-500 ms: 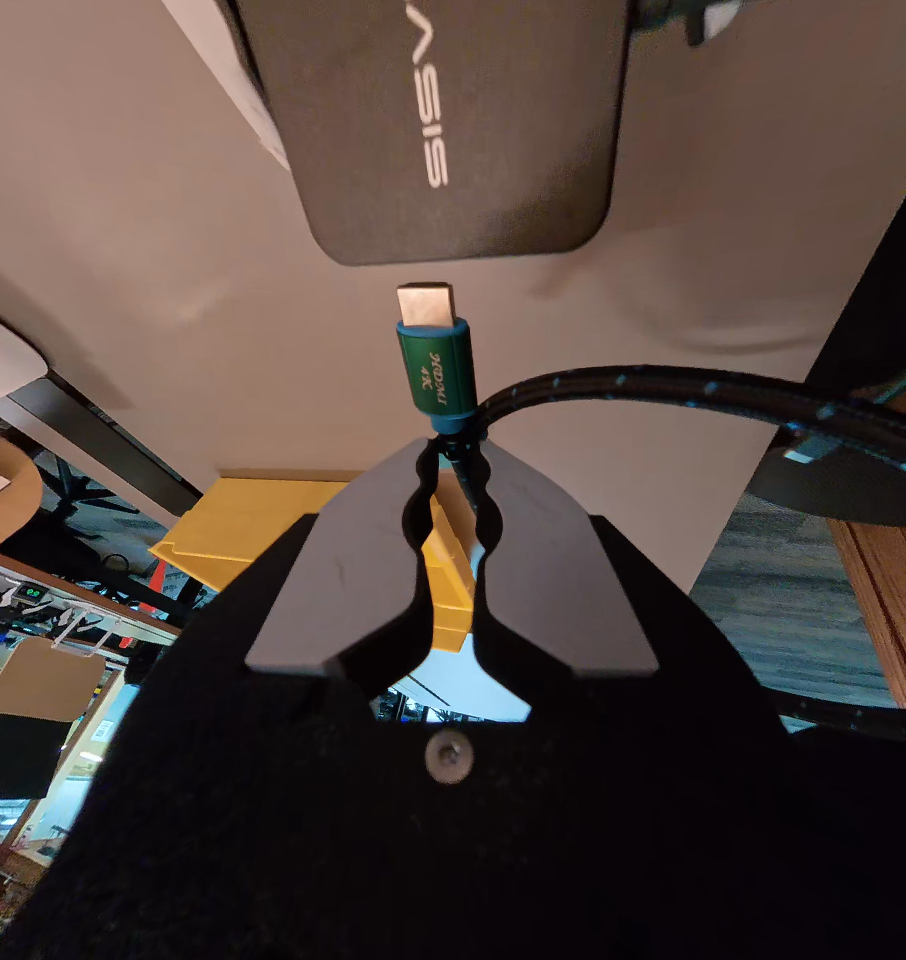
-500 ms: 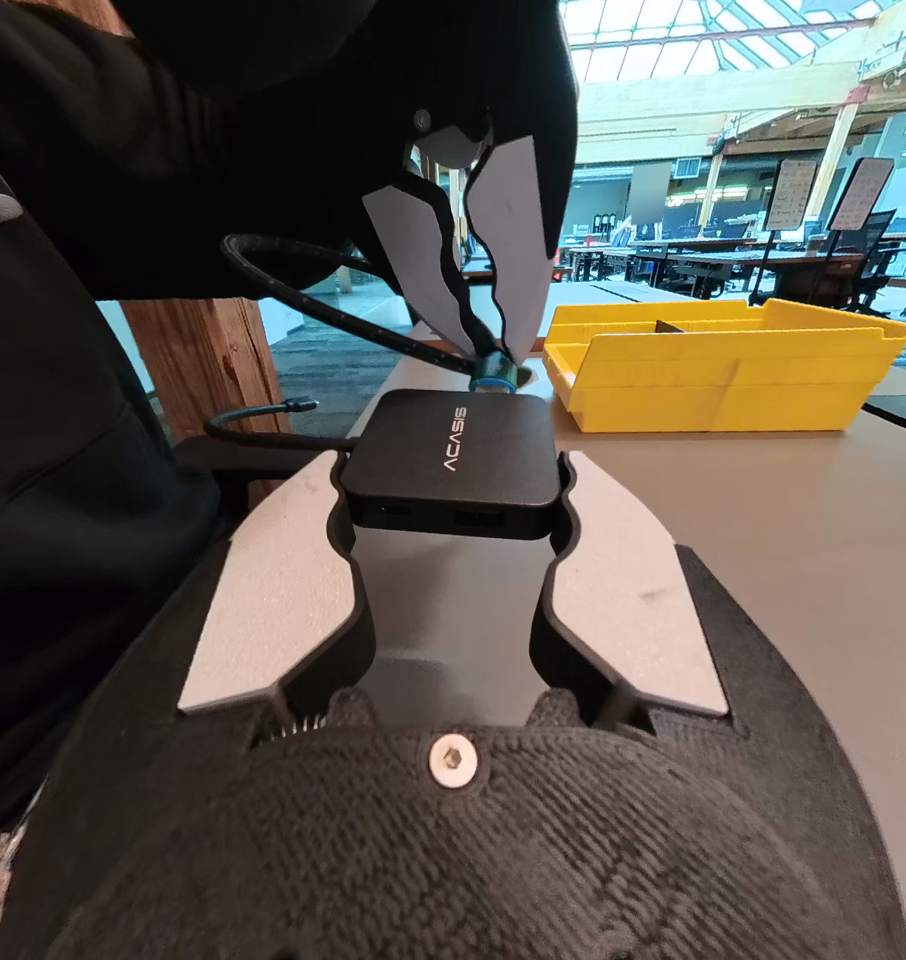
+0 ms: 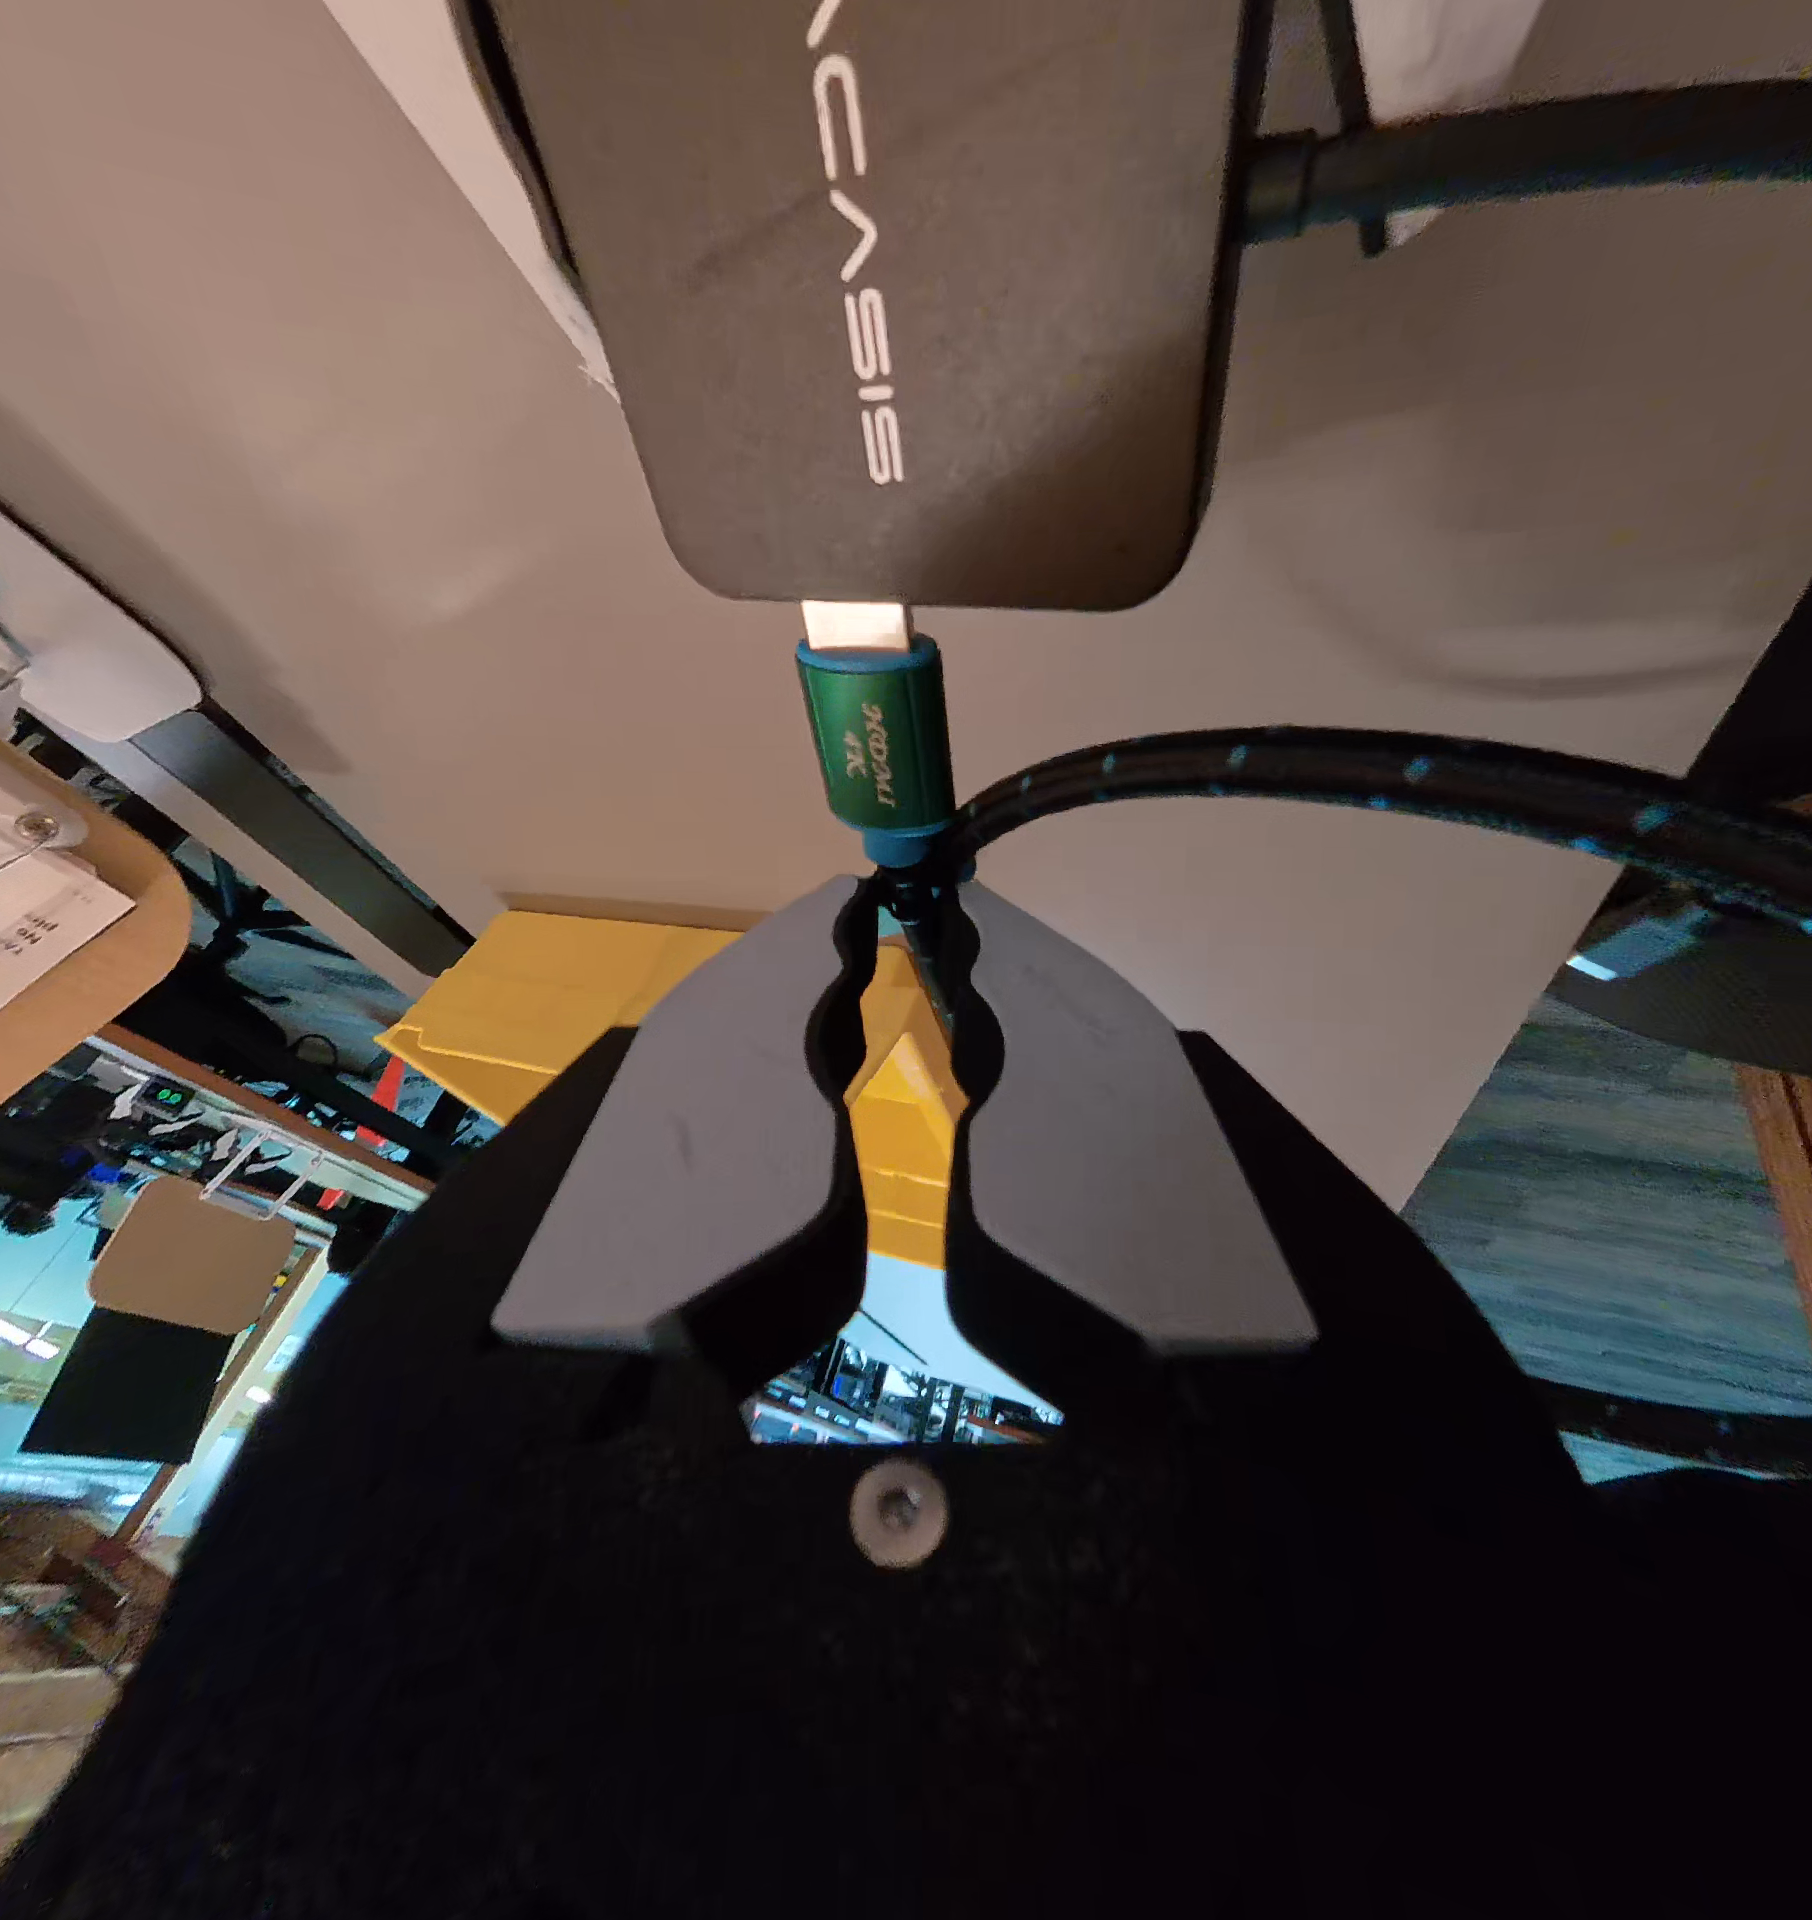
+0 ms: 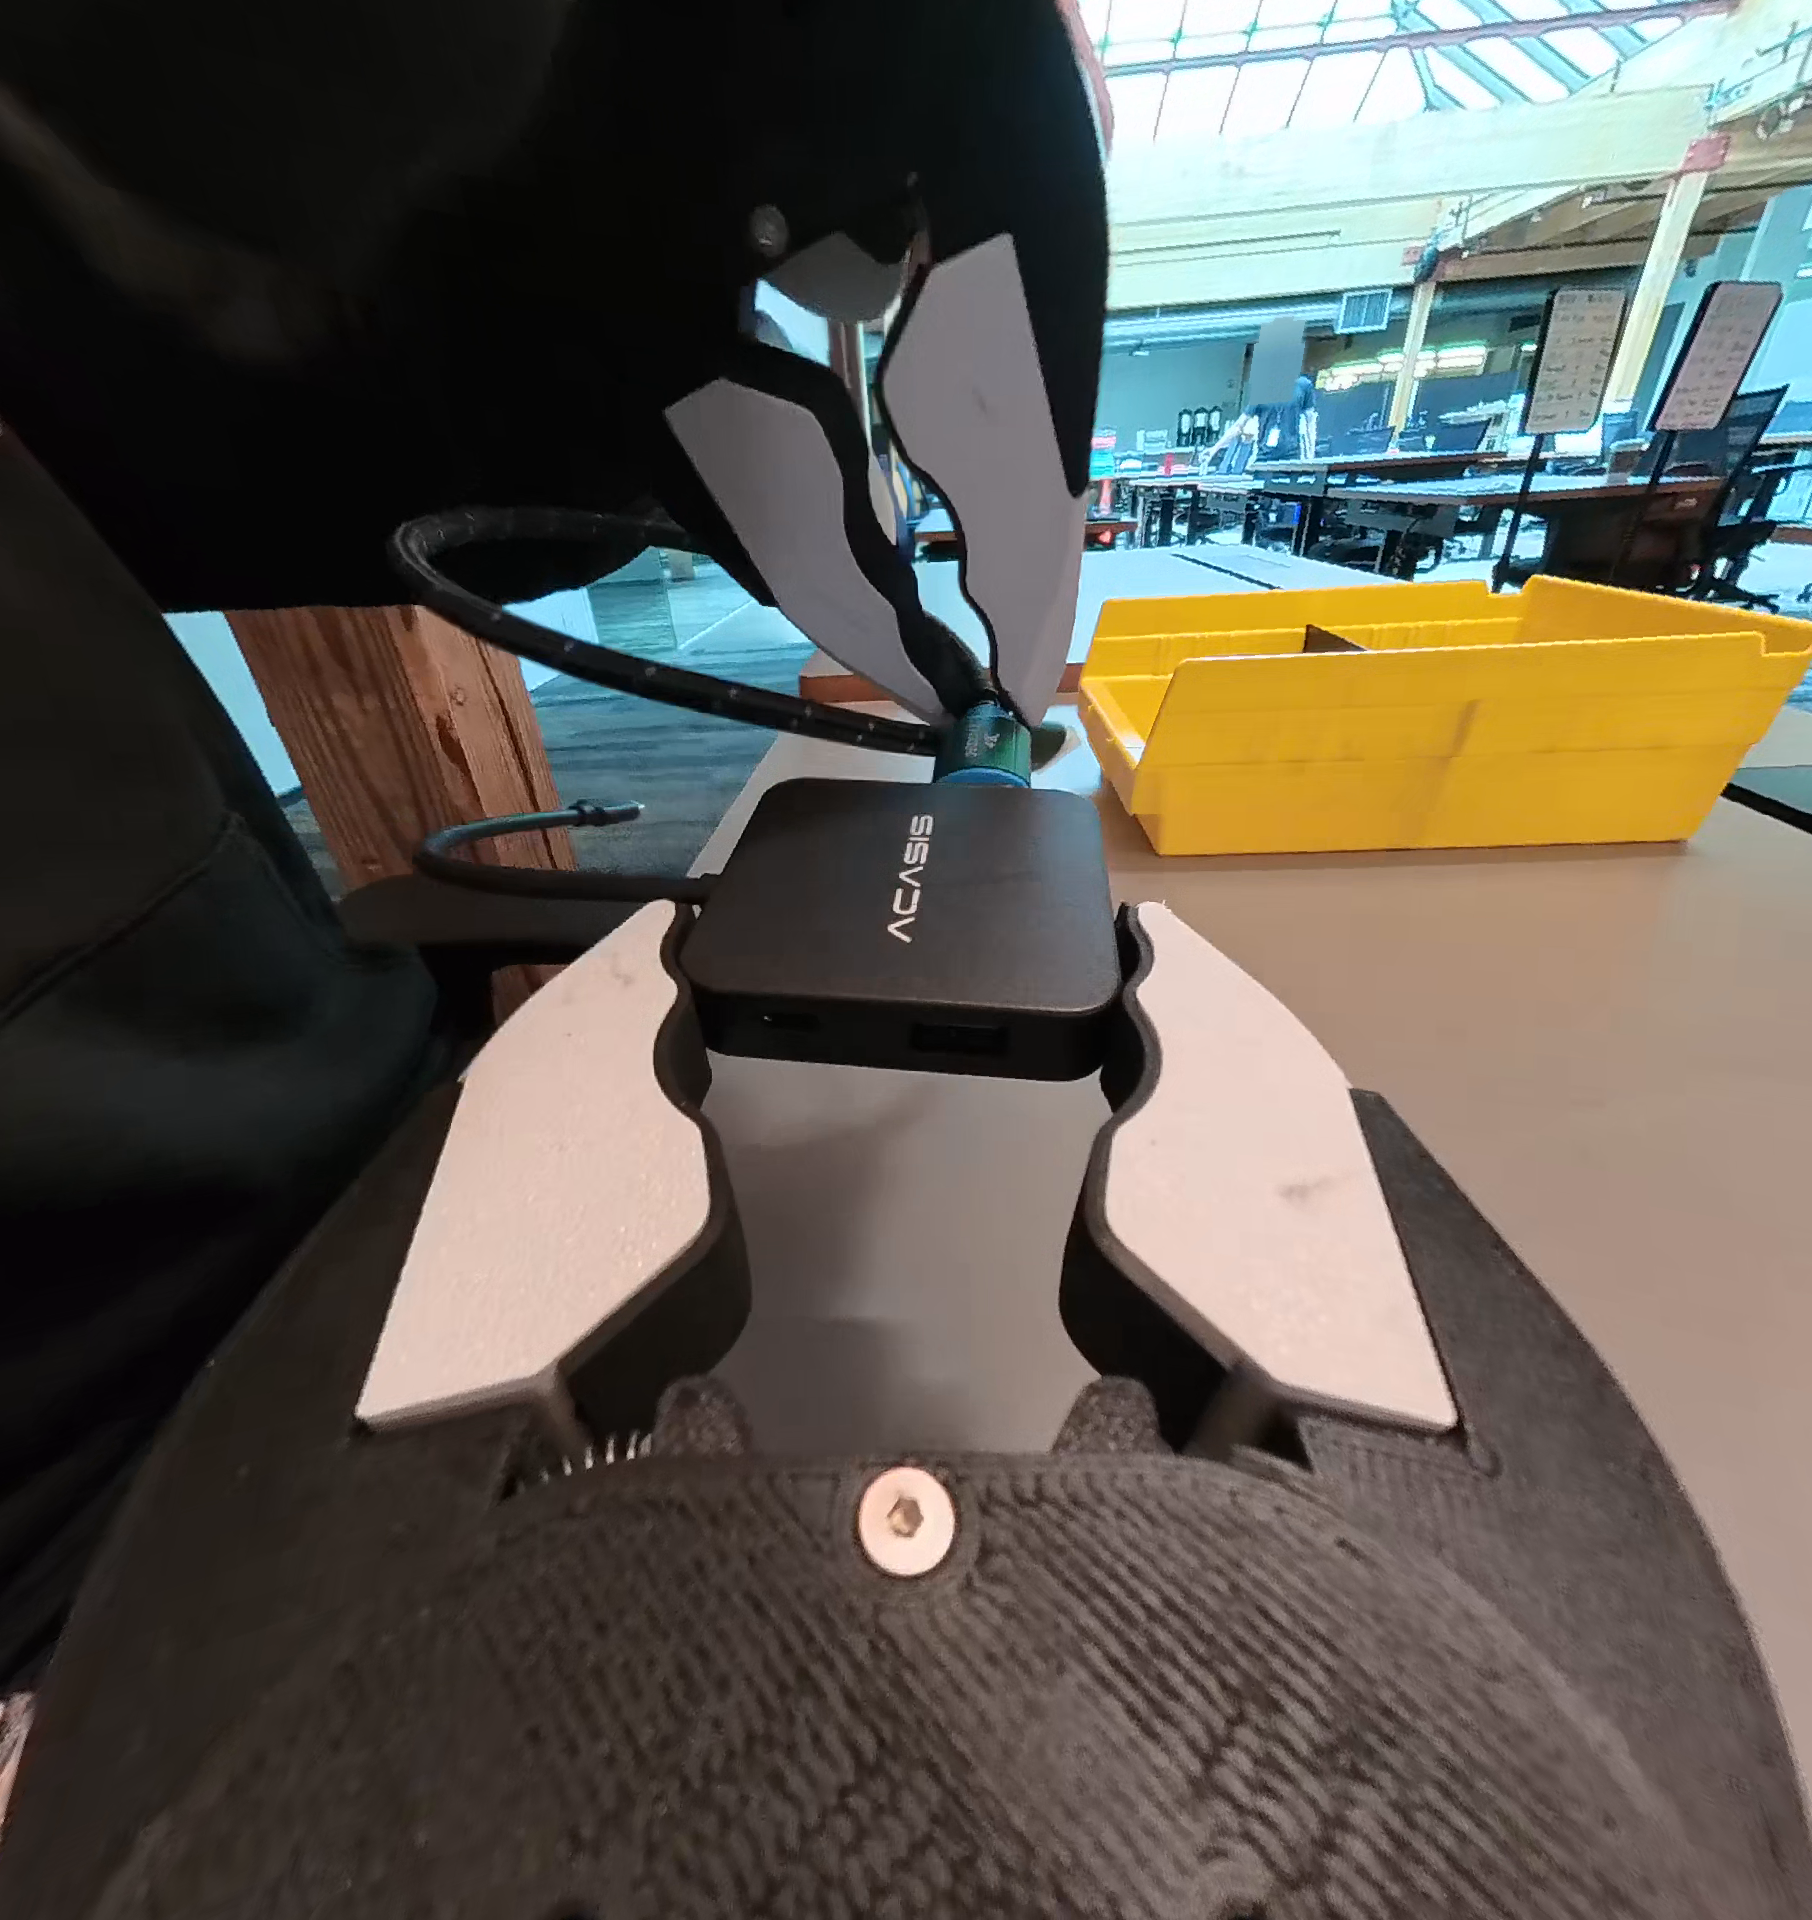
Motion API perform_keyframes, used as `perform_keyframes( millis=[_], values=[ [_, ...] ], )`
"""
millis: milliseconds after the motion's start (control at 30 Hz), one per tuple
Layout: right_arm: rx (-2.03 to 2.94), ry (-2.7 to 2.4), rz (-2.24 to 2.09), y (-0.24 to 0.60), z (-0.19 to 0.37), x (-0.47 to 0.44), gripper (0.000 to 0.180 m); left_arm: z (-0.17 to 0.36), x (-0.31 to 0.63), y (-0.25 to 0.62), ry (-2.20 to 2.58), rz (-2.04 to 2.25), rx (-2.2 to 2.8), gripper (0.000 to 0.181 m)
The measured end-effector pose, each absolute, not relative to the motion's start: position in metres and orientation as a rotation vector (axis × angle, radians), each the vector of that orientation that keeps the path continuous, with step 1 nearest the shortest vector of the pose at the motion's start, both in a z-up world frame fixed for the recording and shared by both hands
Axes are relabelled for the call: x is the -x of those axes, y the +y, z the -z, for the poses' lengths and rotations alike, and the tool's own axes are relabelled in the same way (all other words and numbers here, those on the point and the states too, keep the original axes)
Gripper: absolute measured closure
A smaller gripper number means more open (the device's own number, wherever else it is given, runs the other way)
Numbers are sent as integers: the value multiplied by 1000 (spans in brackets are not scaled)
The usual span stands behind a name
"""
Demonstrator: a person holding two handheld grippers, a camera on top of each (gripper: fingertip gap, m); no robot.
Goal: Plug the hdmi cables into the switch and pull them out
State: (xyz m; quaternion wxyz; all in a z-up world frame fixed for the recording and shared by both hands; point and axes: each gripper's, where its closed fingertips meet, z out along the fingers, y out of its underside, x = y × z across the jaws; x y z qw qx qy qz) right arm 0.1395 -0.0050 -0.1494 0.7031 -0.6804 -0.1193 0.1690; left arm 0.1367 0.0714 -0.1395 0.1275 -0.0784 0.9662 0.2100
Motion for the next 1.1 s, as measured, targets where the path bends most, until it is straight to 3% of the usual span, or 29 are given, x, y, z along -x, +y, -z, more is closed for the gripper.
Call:
perform_keyframes(
  millis=[600,733,933,1100],
  values=[
    [1491,-321,-330,-3,141,-130,103,135,-131,66,2803,-506,243,171],
    [1435,-322,-297,-14,133,-137,104,132,-138,54,2826,-190,195,169],
    [1331,-311,-300,-25,116,-142,104,109,-136,26,2846,753,351,157],
    [1353,-333,-295,-22,121,-138,104,115,-134,26,2770,972,332,158]
  ],
)
